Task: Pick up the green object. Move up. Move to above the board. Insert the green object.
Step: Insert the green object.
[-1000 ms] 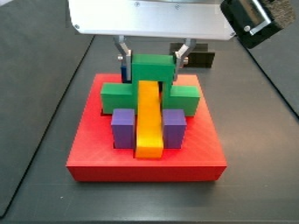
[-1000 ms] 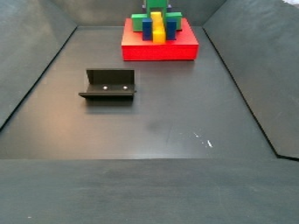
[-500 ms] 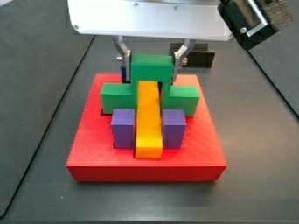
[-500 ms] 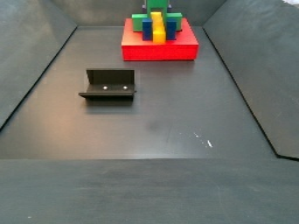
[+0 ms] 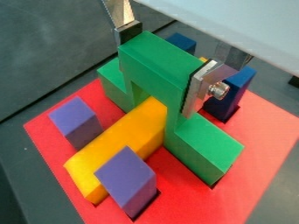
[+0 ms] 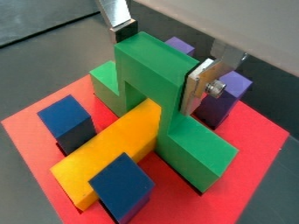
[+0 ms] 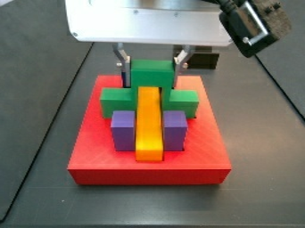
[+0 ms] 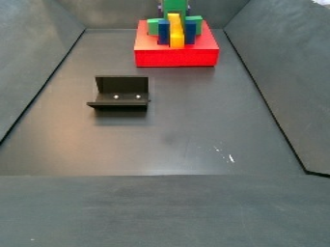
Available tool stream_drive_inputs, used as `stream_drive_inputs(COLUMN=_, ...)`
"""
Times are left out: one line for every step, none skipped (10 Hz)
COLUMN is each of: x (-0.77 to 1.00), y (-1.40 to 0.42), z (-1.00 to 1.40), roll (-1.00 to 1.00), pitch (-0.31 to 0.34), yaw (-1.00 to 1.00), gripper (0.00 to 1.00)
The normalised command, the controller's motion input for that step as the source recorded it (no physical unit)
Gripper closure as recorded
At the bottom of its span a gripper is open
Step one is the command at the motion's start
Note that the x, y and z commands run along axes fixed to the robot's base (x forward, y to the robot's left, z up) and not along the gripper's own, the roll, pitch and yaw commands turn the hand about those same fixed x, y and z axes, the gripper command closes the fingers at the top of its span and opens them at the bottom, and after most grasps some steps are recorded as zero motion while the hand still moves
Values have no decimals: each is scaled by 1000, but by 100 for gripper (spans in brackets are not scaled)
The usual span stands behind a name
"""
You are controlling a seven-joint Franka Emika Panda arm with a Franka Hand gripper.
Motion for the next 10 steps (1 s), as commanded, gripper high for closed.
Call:
stream_drive_inputs(x=289, y=0, z=-231, roll=14, pitch=0, yaw=-123, gripper=100)
stream_drive_inputs(x=309, y=0, z=-191, roll=0, pitch=0, yaw=-183, gripper=100)
stream_drive_inputs(x=114, y=0, z=-246, roll=-21, pitch=-19, yaw=-149, gripper=100)
stream_drive_inputs(x=0, y=0, z=-457, roll=-7, pitch=-59, yaw=-97, gripper=100)
stream_drive_inputs(x=0, y=0, z=-680, roll=0, pitch=-100, yaw=-86, gripper=100)
stream_drive_inputs(x=-63, y=0, z=-823, roll=0, pitch=-144, yaw=-40, gripper=100)
stream_drive_inputs(x=-69, y=0, z=-843, roll=0, pitch=-156, yaw=-37, gripper=100)
stream_drive_inputs(x=-26, y=0, z=-837, roll=0, pitch=-140, yaw=-40, gripper=100)
stream_drive_inputs(x=-40, y=0, z=-786, roll=0, pitch=-144, yaw=-46, gripper=100)
stream_drive_inputs(x=0, y=0, z=-6, roll=-46, pitch=-39, yaw=0, gripper=100)
